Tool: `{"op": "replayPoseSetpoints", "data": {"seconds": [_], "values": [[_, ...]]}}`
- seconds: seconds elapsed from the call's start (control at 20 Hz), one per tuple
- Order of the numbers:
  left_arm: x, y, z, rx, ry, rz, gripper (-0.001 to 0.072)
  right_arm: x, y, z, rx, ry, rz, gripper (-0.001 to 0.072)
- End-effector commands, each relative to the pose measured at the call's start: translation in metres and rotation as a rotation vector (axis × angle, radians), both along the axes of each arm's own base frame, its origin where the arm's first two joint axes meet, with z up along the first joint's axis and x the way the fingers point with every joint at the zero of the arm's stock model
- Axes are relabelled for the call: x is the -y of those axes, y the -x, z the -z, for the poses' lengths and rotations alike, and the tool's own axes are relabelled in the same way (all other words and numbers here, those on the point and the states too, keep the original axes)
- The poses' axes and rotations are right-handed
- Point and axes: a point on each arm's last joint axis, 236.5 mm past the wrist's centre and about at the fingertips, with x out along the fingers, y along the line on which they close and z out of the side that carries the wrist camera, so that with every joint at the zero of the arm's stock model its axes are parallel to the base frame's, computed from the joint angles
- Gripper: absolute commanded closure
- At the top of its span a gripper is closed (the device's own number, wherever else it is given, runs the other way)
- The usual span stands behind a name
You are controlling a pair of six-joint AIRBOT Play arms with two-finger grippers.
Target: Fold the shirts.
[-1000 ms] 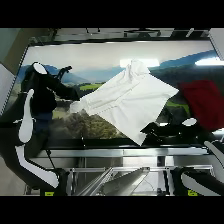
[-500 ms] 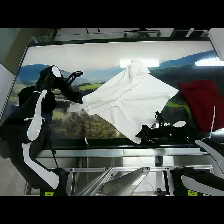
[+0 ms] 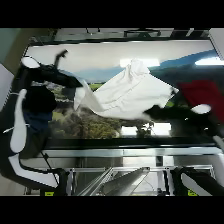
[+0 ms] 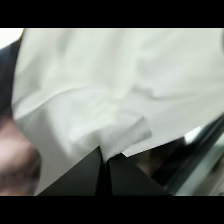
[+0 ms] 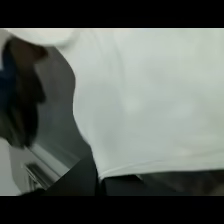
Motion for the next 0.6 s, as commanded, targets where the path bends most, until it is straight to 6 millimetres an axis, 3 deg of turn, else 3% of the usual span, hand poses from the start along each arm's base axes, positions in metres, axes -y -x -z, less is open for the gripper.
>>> {"op": "replayPoseSetpoints", "data": {"seconds": [0.0,0.1,0.15,0.25,0.3,0.4,0.55], "values": [[-0.011,0.030,-0.230,0.317,0.654,-0.040,0.0685,0.050,-0.001,-0.200,0.452,-0.058,0.037,0.0698],[-0.039,0.086,-0.334,0.490,0.911,0.005,0.0685,0.075,0.030,-0.324,0.768,-0.061,0.085,0.0697],[-0.049,0.115,-0.370,0.565,0.986,0.026,0.0685,0.079,0.050,-0.369,0.893,-0.042,0.093,0.0697],[-0.061,0.165,-0.422,0.706,1.056,0.038,0.0686,0.080,0.083,-0.436,1.099,0.029,0.119,0.0698],[-0.063,0.183,-0.440,0.771,1.051,0.012,0.0686,0.077,0.094,-0.458,1.172,0.075,0.139,0.0698],[-0.067,0.201,-0.463,0.884,1.002,-0.082,0.0685,0.072,0.105,-0.481,1.250,0.134,0.163,0.0698],[-0.077,0.200,-0.469,1.009,0.831,-0.261,0.0685,0.077,0.097,-0.474,1.227,0.181,0.175,0.0698]]}}
